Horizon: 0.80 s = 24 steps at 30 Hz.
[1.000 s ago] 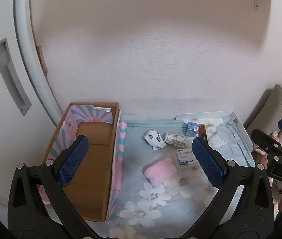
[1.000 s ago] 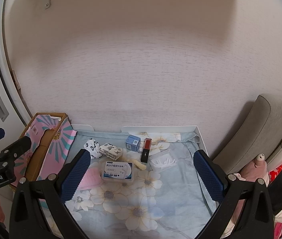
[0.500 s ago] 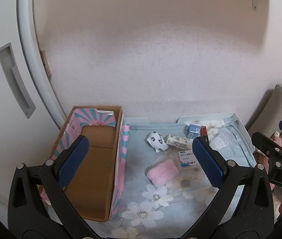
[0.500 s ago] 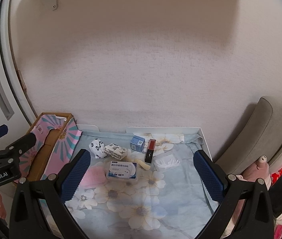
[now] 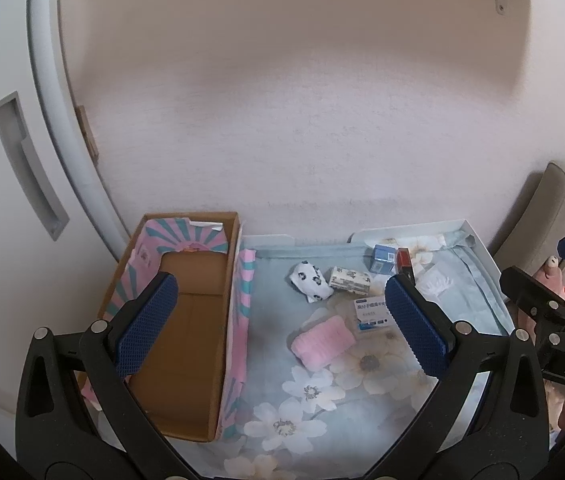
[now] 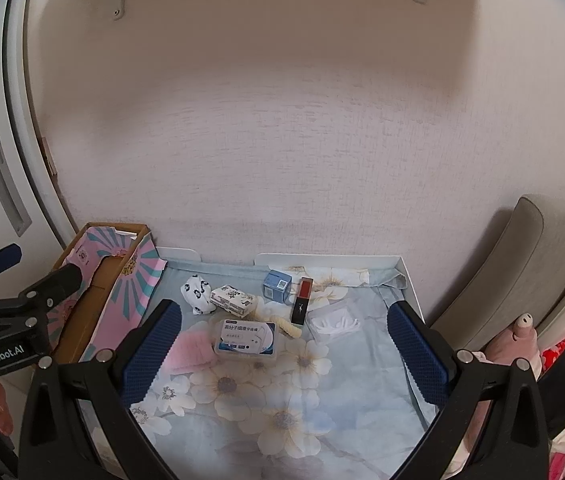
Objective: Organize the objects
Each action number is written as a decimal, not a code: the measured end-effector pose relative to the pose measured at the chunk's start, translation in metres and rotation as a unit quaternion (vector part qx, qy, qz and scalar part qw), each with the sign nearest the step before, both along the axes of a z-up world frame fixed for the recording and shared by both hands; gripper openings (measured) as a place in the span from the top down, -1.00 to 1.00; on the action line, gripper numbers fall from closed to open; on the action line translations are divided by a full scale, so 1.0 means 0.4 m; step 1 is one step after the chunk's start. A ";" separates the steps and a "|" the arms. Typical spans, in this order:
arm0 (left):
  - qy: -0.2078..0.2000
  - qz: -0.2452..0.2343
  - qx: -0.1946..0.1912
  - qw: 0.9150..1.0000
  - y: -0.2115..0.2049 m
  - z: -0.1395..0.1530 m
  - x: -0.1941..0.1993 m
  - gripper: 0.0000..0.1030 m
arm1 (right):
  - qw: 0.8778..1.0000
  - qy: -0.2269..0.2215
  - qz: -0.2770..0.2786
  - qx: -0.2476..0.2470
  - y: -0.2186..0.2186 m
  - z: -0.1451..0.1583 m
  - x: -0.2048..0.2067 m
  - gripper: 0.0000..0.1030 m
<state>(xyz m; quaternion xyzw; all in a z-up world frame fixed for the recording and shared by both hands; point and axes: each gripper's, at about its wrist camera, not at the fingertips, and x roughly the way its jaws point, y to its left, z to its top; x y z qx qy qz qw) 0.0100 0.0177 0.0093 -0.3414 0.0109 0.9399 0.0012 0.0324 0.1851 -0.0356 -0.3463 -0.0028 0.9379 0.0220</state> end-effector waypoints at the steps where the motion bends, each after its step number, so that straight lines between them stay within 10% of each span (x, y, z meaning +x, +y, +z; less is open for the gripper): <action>1: 0.000 0.000 0.001 1.000 0.000 -0.001 0.000 -1.00 | 1.000 0.000 0.000 0.000 0.000 0.000 0.002 -0.99; 24: -0.005 -0.003 0.015 1.000 -0.001 -0.008 0.004 -1.00 | 1.000 0.003 0.002 -0.009 0.013 -0.001 0.010 -0.99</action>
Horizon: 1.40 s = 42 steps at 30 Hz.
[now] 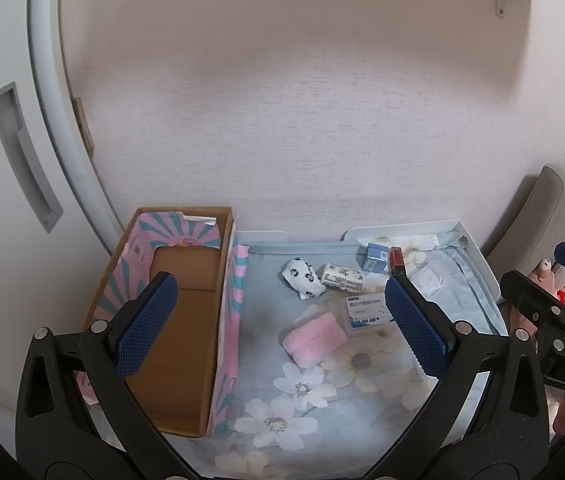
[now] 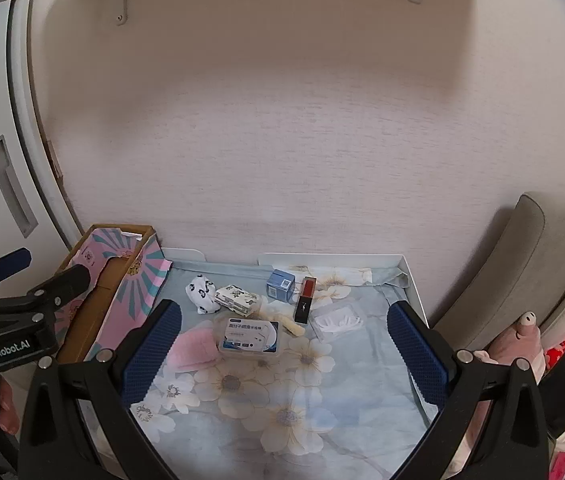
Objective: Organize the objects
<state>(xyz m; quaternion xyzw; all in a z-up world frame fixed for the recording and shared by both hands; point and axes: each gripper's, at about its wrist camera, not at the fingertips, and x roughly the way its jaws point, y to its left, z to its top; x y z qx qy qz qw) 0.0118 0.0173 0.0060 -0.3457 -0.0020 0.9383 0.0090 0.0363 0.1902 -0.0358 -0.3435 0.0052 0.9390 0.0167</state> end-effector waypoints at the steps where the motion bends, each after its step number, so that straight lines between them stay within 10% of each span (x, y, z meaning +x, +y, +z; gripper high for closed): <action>1: 0.000 0.000 0.000 1.000 0.000 0.000 0.000 -1.00 | 1.000 0.000 0.000 -0.002 0.001 0.000 0.000 -0.99; 21: -0.030 0.002 0.013 0.999 0.017 -0.039 -0.004 -1.00 | 1.000 -0.006 0.008 -0.004 0.037 -0.032 0.018 -0.99; 42: -0.142 0.025 0.007 0.989 0.136 -0.398 -0.097 -1.00 | 0.993 -0.087 0.064 0.041 0.211 -0.354 -0.170 -0.99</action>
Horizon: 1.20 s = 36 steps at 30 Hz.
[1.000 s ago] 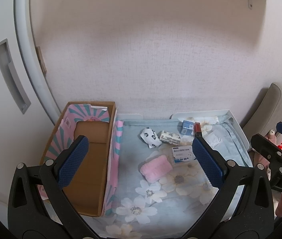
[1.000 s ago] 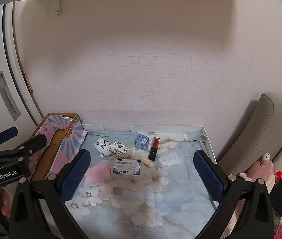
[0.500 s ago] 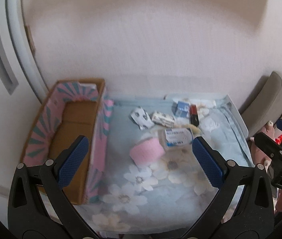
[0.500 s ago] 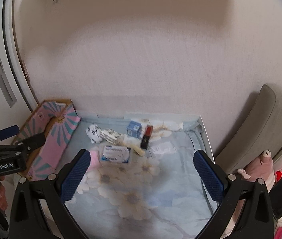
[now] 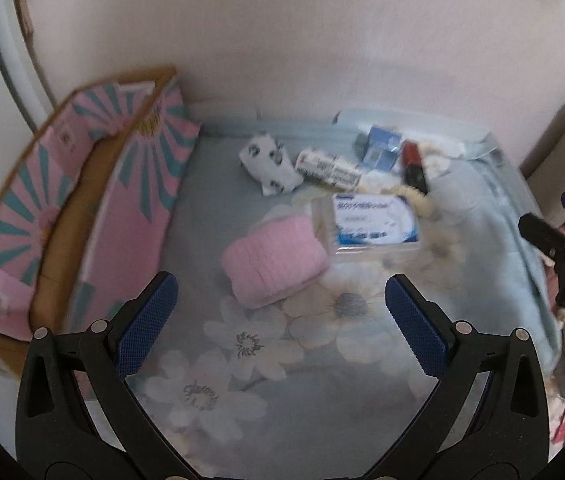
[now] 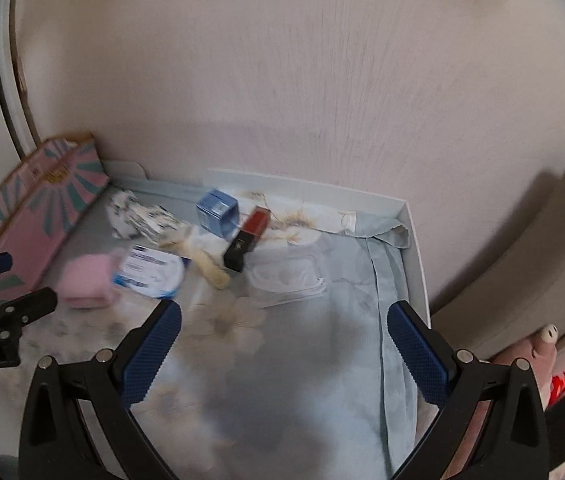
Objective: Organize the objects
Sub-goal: 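Grasp the pink fuzzy pouch with left tool while right tool grasps clear floss-pick box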
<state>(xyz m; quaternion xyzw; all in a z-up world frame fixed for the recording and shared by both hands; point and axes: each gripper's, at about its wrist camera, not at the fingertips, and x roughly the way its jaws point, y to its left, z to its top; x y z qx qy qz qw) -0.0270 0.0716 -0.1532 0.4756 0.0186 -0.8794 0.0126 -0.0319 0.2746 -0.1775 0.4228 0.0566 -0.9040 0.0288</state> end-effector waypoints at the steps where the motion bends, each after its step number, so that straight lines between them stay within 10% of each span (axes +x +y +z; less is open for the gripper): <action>1: -0.002 0.008 0.002 1.000 -0.002 -0.024 -0.010 -1.00 | 1.000 -0.002 0.002 -0.001 0.008 -0.010 -0.006 -0.99; 19: -0.017 0.083 0.025 0.996 -0.033 -0.186 -0.103 -1.00 | 0.998 -0.036 0.047 0.011 0.019 -0.178 -0.162 -0.99; 25: -0.018 0.068 0.035 0.997 -0.029 -0.183 -0.124 -0.51 | 0.997 -0.047 0.055 0.002 0.017 -0.179 -0.190 -0.55; 36: -0.012 0.051 0.047 0.998 -0.040 -0.166 -0.128 -0.01 | 0.998 -0.045 0.035 -0.008 0.038 -0.158 -0.169 -0.54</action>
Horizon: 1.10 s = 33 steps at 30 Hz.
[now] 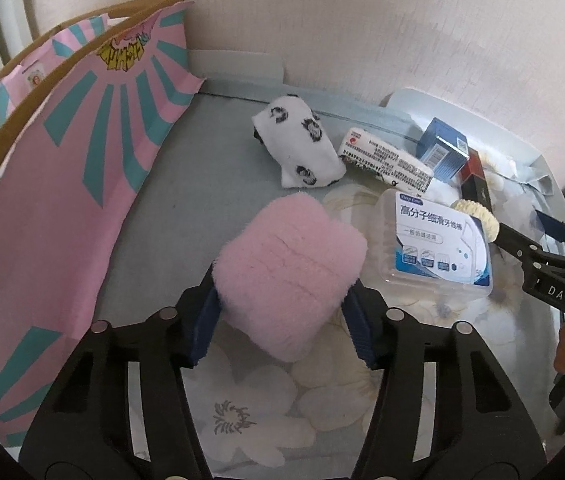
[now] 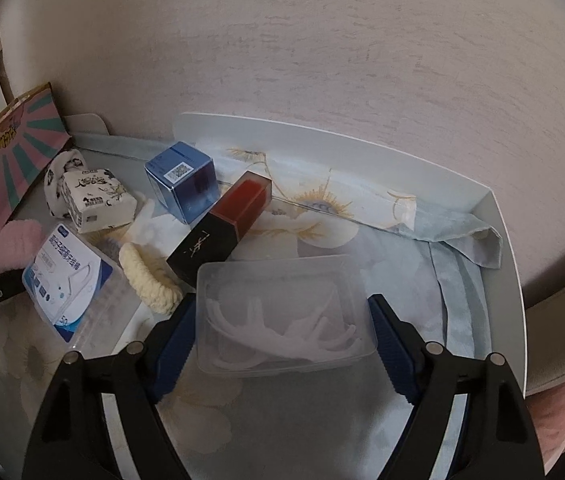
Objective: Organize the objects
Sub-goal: 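Grasp the pink fuzzy pouch with left tool while right tool grasps clear floss-pick box, then carry the pink pouch and clear box with both tools over the cardboard box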
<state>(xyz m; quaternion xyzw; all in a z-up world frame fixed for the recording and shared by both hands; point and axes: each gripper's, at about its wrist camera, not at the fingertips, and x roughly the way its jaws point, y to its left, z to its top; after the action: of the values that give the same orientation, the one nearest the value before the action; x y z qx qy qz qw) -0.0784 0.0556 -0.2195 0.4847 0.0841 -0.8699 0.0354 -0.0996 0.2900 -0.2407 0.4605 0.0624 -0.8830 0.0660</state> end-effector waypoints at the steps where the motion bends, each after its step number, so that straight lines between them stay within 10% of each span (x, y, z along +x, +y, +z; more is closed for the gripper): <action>1: 0.001 0.000 0.002 1.000 -0.002 0.005 0.001 0.00 | 1.000 -0.001 -0.003 -0.001 0.004 0.005 0.003 -0.54; 13: 0.040 -0.009 0.011 0.999 -0.005 0.192 0.038 0.00 | 0.999 0.010 -0.036 -0.020 0.048 0.176 0.073 -0.54; 33: 0.112 -0.037 0.010 0.993 -0.163 0.506 0.113 0.00 | 0.996 0.081 -0.033 -0.016 -0.220 0.513 0.114 -0.54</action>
<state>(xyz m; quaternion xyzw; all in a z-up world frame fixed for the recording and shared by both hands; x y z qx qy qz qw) -0.0333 -0.0095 -0.0172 0.3874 0.0777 -0.9185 -0.0112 -0.0541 0.2020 -0.0355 0.3879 0.0384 -0.9201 0.0383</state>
